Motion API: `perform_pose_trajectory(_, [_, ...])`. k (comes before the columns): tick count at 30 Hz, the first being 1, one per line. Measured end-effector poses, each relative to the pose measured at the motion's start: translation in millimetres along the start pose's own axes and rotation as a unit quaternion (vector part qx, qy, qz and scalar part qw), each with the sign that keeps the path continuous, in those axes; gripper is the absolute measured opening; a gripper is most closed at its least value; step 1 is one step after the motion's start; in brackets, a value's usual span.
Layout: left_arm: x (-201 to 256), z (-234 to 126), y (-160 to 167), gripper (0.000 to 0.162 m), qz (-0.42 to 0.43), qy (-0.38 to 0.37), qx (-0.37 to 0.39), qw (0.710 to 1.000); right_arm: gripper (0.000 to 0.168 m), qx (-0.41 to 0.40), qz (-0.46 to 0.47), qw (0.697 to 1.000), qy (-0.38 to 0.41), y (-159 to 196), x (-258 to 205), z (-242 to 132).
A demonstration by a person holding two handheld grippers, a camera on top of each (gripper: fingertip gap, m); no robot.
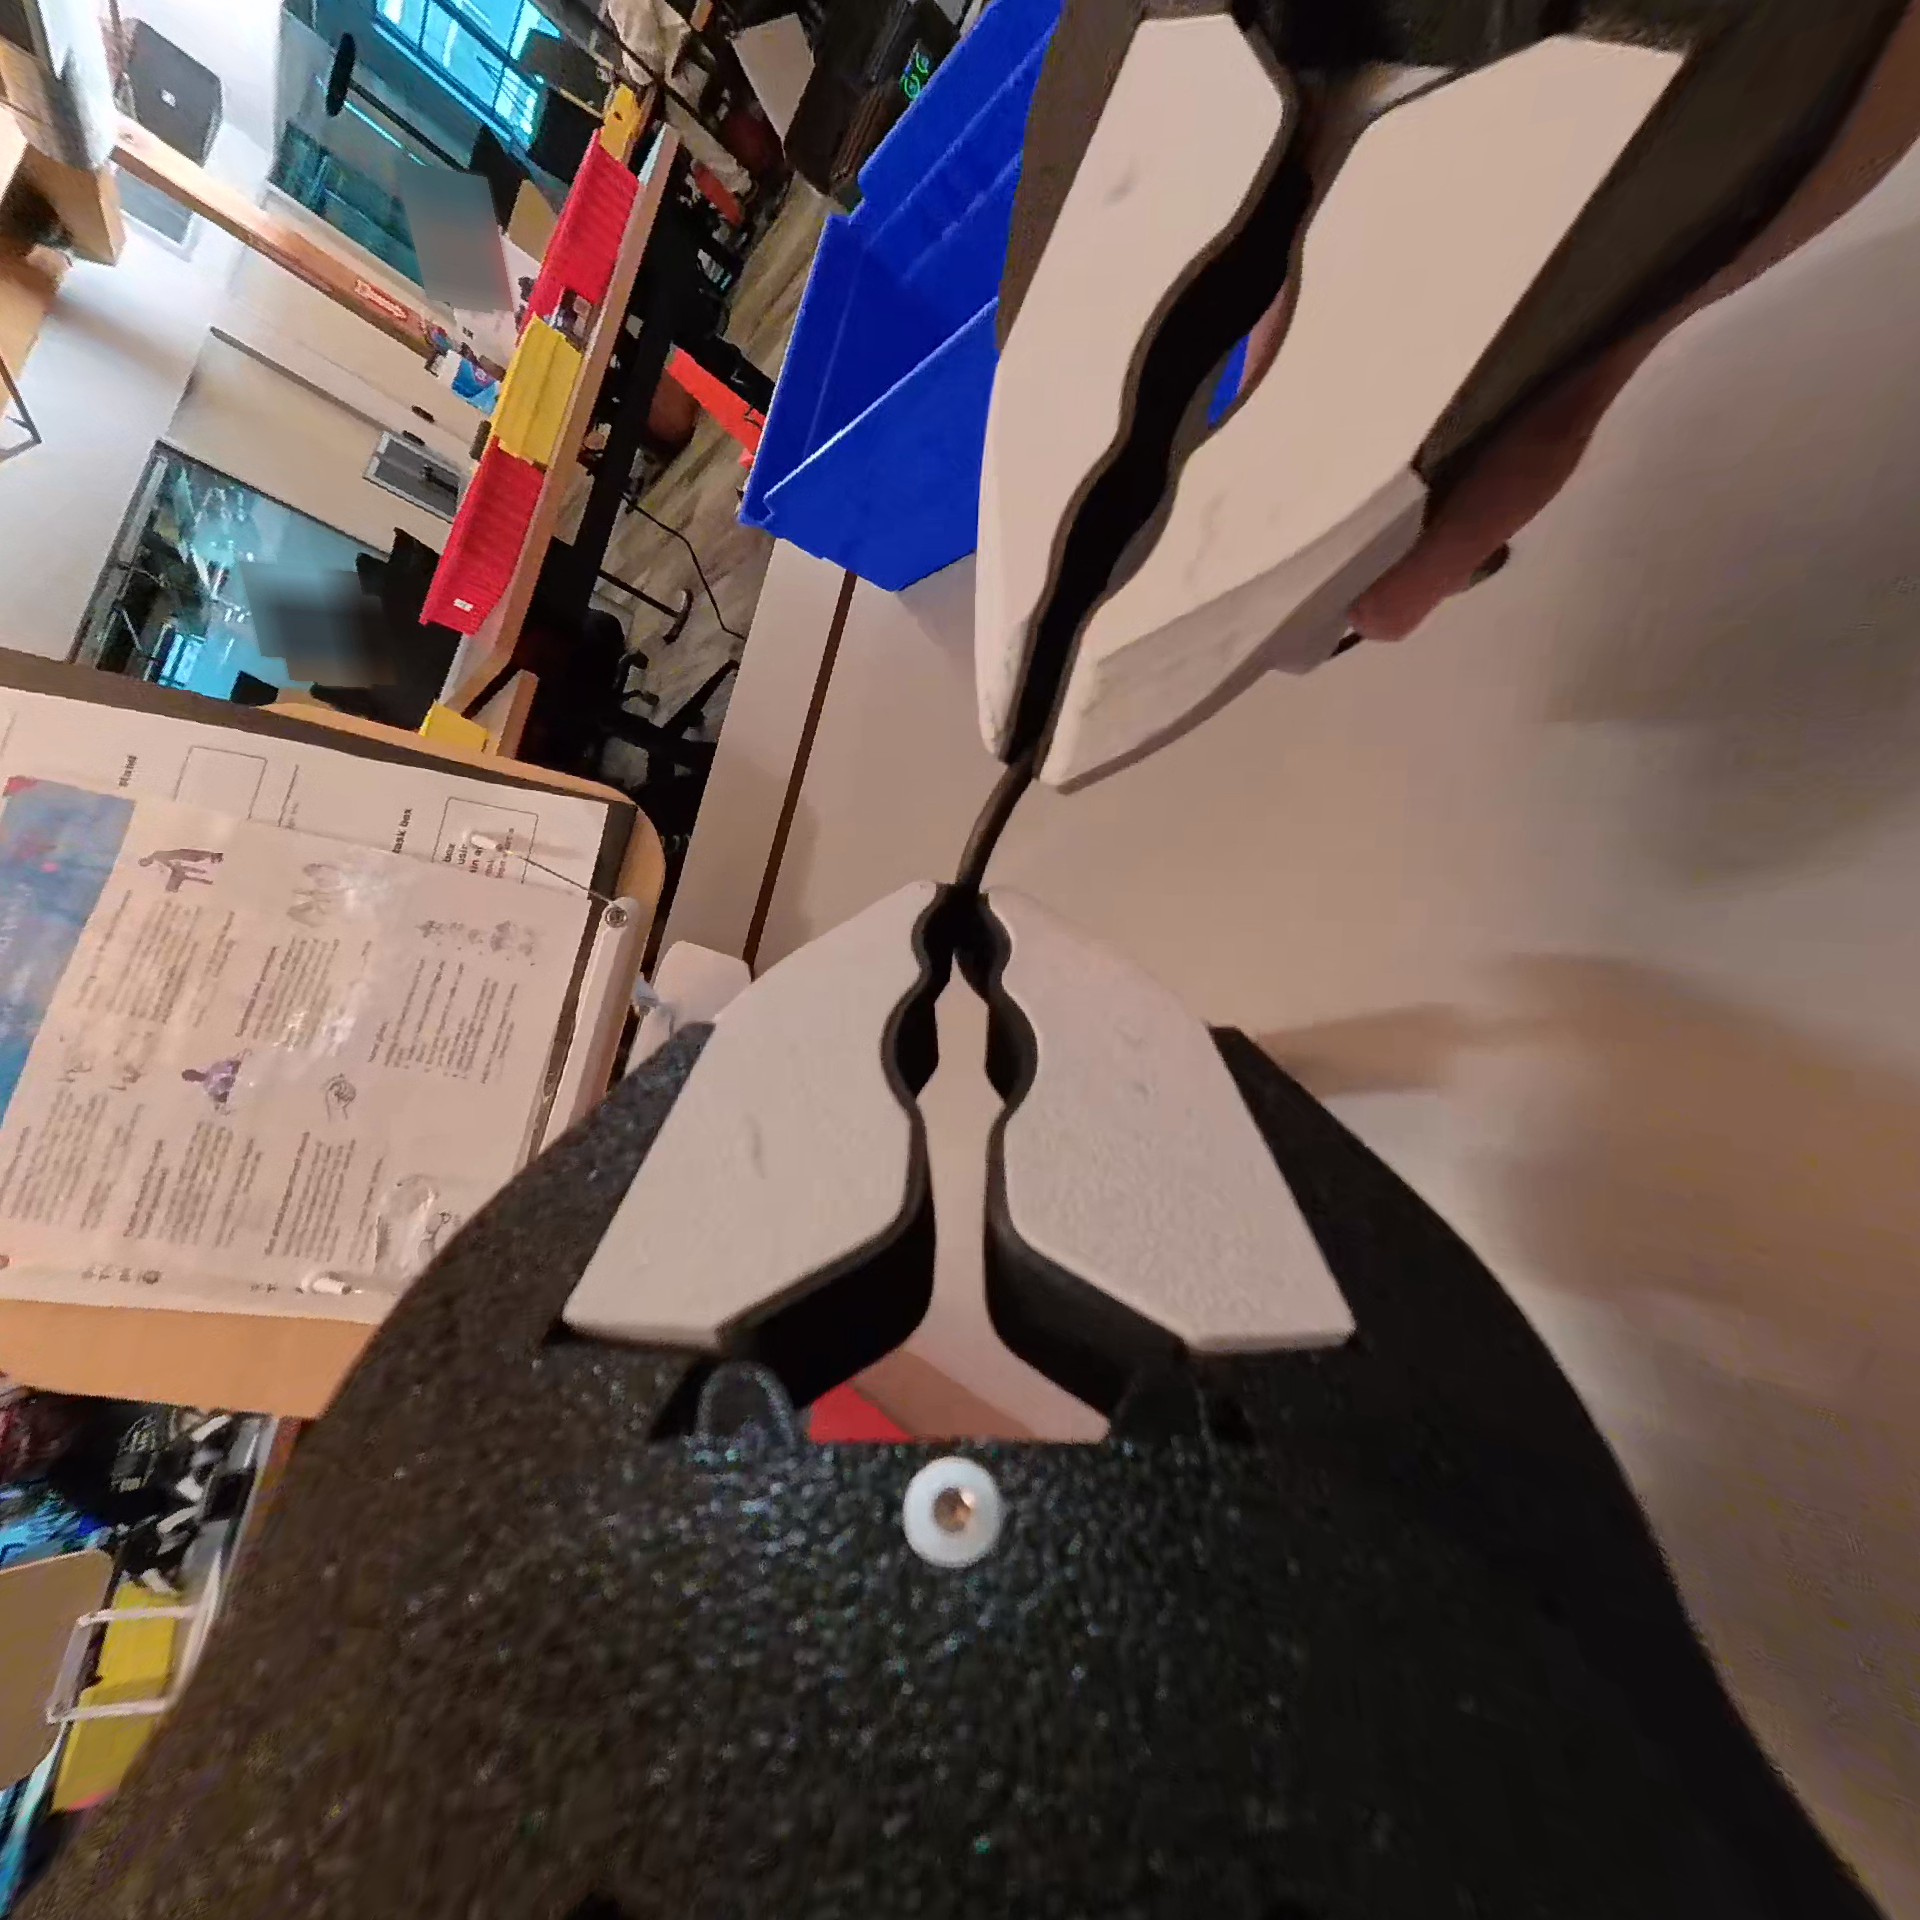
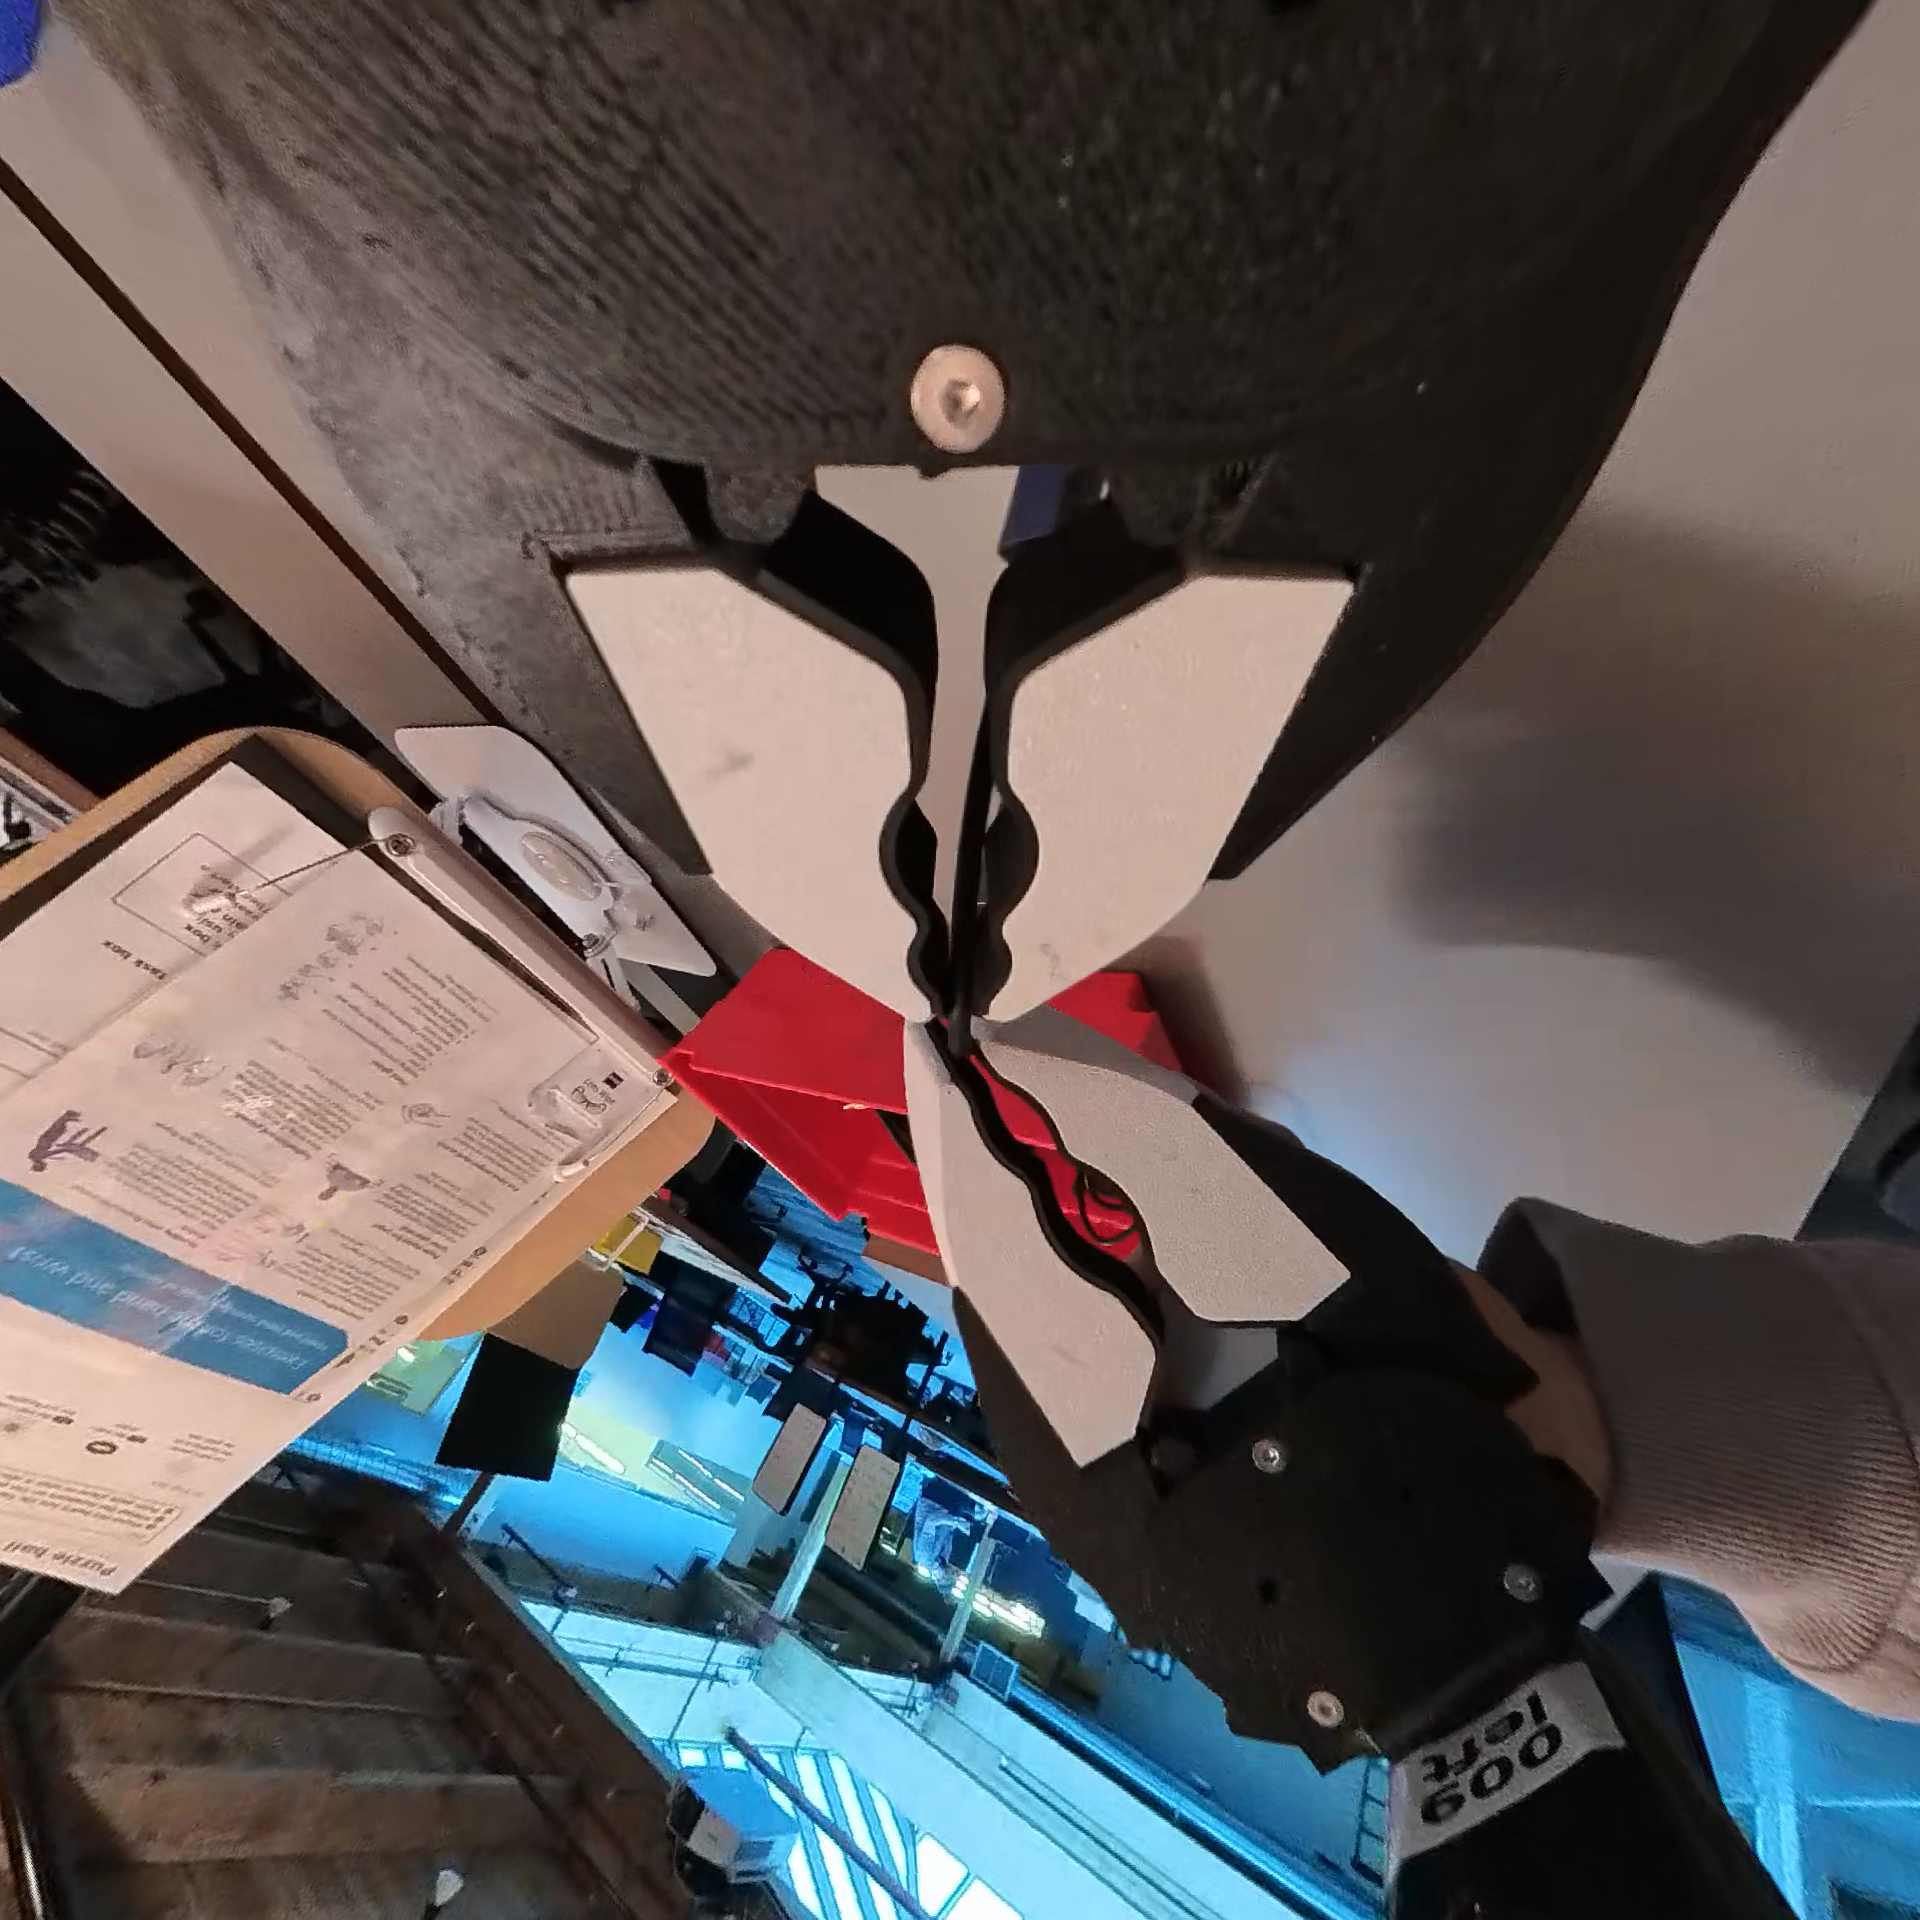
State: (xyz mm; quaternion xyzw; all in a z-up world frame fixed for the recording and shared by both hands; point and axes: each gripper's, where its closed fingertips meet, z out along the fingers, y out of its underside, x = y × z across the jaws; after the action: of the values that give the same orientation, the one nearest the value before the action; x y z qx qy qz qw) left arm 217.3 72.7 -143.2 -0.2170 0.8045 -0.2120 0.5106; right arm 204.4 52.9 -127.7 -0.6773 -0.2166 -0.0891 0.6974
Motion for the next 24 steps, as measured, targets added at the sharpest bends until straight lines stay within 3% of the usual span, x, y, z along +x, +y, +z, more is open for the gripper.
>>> perform_pose_trajectory(1, [0, -1, -3, 0.003, -0.007, -0.003, 0.011, 1.000, 0.004, 0.003, -0.001, 1.000, -0.001, -2, 1, -1])
perform_pose_trajectory(3, [-6, -5, -14, 0.007, -0.038, -0.026, 0.065, 0.997, 0.004, 0.034, 0.015, 0.999, 0.001, -13, 4, -6])
perform_pose_trajectory(5, [-8, -12, -22, 0.042, -0.125, -0.023, 0.124, 0.984, 0.004, 0.063, 0.046, 0.997, -0.005, -20, 8, -11])
perform_pose_trajectory(9, [23, -10, -7, 0.073, -0.279, 0.060, 0.150, 0.947, 0.004, 0.117, 0.087, 0.989, -0.040, -33, 9, -23])
perform_pose_trajectory(11, [41, -2, 7, 0.066, -0.308, 0.071, 0.130, 0.940, 0.004, 0.143, 0.102, 0.983, -0.058, -41, 6, -27])
perform_pose_trajectory(14, [61, 7, 20, 0.015, -0.275, 0.076, 0.107, 0.953, 0.004, 0.166, 0.118, 0.976, -0.075, -48, 6, -33])
perform_pose_trajectory(18, [40, 3, 25, 0.009, -0.205, -0.016, 0.092, 0.974, 0.004, 0.164, 0.135, 0.974, -0.085, -45, 14, -47])
perform_pose_trajectory(20, [24, -4, 33, 0.009, -0.139, -0.068, 0.052, 0.987, 0.009, 0.126, 0.167, 0.975, -0.080, -32, 23, -53])
perform_pose_trajectory(22, [8, -8, 41, 0.009, -0.055, -0.118, -0.010, 0.991, 0.041, 0.098, 0.202, 0.973, -0.056, -28, 35, -57])
perform_pose_trajectory(24, [-9, -13, 44, 0.009, 0.050, -0.165, -0.065, 0.983, 0.054, 0.087, 0.219, 0.972, -0.020, -38, 45, -59])
